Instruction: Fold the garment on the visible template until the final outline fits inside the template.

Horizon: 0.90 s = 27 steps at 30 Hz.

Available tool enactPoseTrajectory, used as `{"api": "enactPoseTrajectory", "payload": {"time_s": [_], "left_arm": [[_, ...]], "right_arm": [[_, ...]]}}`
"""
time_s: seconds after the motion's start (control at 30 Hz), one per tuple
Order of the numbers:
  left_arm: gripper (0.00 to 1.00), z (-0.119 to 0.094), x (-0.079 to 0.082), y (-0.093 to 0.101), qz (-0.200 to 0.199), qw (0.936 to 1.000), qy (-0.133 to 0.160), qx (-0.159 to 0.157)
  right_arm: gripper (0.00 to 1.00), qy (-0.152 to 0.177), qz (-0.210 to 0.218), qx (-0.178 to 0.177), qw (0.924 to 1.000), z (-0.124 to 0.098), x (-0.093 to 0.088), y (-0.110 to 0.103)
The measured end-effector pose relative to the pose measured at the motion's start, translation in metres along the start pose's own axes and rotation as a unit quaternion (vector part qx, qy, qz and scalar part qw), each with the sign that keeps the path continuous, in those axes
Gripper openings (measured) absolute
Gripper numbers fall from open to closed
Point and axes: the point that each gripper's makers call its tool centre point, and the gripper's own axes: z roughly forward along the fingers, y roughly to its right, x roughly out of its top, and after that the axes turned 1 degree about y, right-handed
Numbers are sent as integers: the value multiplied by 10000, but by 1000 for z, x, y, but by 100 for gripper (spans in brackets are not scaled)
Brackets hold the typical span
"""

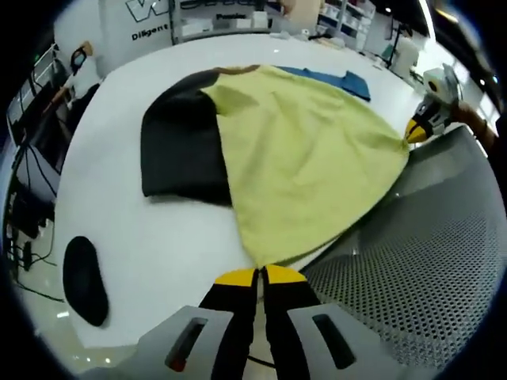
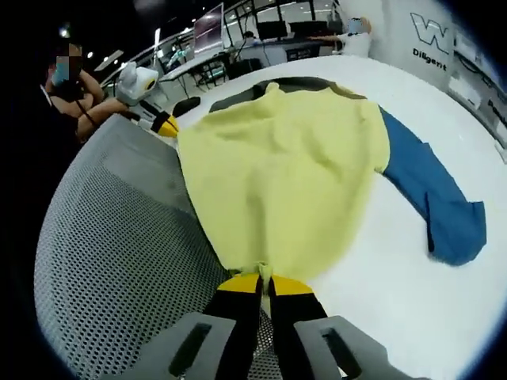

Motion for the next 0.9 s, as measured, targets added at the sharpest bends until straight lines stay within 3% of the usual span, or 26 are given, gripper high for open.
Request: {"api": "enactPoseTrajectory", "payload": {"time_s": [0.13, 0.33, 0.5, 0.7, 0.8, 0.9], "left_arm": [[16, -7, 11, 1, -52, 10000, 55, 20], [29, -19, 52, 6, -526, 9956, 741, -214], [43, -23, 69, -1, -488, 9948, 894, -61], [69, -23, 94, -14, -533, 9907, 1248, 107], [72, -22, 106, -19, -484, 9897, 1338, 127], [75, -20, 117, -26, -461, 9890, 1398, 169]], "right_arm": [[17, 387, 357, 44, 9986, -10, 19, 0], [40, 972, 711, -84, 9927, -21, 50, 12], [73, 1285, 1027, -2, 9864, -29, 73, 18], [88, 1418, 987, -84, 9849, -29, 95, 29], [95, 1466, 962, -176, 9843, -28, 105, 40], [96, 1616, 1011, -212, 9814, -25, 117, 52]]}}
